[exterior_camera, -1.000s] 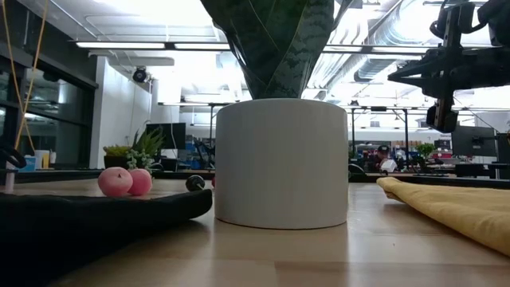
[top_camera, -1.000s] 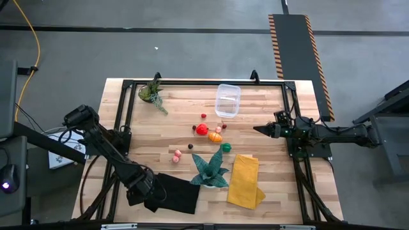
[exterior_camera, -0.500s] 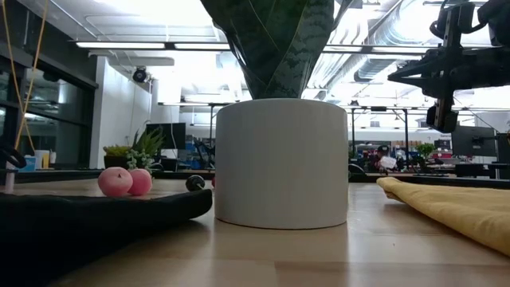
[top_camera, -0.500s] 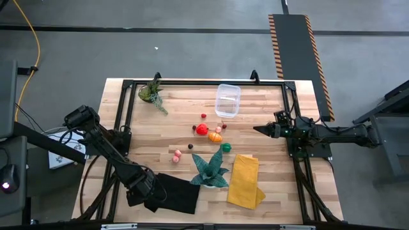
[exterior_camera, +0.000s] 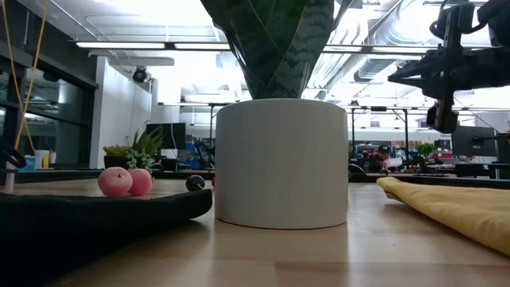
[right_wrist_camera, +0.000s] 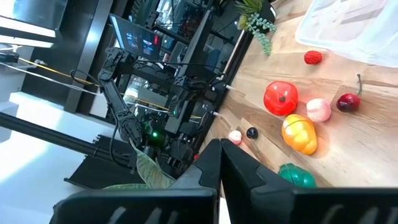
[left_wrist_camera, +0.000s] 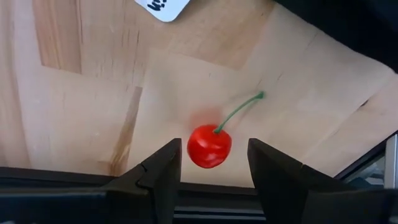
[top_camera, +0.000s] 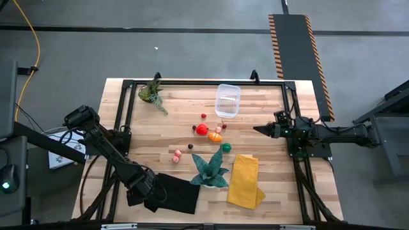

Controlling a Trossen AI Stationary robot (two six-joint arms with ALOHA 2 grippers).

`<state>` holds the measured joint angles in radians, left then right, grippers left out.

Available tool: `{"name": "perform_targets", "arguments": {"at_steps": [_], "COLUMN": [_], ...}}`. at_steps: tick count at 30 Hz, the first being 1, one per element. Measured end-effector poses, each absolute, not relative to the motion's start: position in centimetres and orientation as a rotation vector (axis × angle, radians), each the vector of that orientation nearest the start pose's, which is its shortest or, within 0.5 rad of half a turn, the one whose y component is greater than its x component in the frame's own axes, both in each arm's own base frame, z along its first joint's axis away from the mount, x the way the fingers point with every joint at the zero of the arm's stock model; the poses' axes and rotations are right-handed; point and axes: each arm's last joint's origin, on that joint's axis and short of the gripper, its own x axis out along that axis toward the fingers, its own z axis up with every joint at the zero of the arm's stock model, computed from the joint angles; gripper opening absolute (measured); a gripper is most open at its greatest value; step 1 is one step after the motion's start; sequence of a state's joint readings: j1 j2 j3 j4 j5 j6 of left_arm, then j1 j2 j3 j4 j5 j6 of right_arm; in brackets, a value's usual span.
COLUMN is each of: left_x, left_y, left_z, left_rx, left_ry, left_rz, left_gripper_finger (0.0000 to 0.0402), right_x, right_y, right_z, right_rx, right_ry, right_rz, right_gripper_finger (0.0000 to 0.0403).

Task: Pick and placing Produce into tupperware
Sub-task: Put the bottom red cherry into the transparent container

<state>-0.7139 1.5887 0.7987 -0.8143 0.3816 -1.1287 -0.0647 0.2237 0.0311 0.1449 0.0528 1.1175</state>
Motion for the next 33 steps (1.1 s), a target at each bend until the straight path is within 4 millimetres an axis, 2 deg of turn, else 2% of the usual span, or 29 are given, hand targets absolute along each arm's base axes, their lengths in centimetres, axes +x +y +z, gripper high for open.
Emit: {"name": "perform_targets", "arguments": {"at_steps": [6,33], "left_x": [16.64,16.99], "left_y": [-15.95,-16.18], "left_z": [13.57,13.53], "left_rx": [-0.518,-0.522], "left_ry": [1.906,1.861], "left_rz": [0.186,0.156], "left_gripper_finger": [0.0175,0.0175], "right_x": [11.07,11.07], "right_y": [-0.87,-0.87], "right_z": [16.85,16.81], "right_rx": [1.116,1.116], "right_ry": [-0.014,-0.01], "right_rz": [-0.137,-0.14], "right_gripper_finger": [0.0,0.0]}}
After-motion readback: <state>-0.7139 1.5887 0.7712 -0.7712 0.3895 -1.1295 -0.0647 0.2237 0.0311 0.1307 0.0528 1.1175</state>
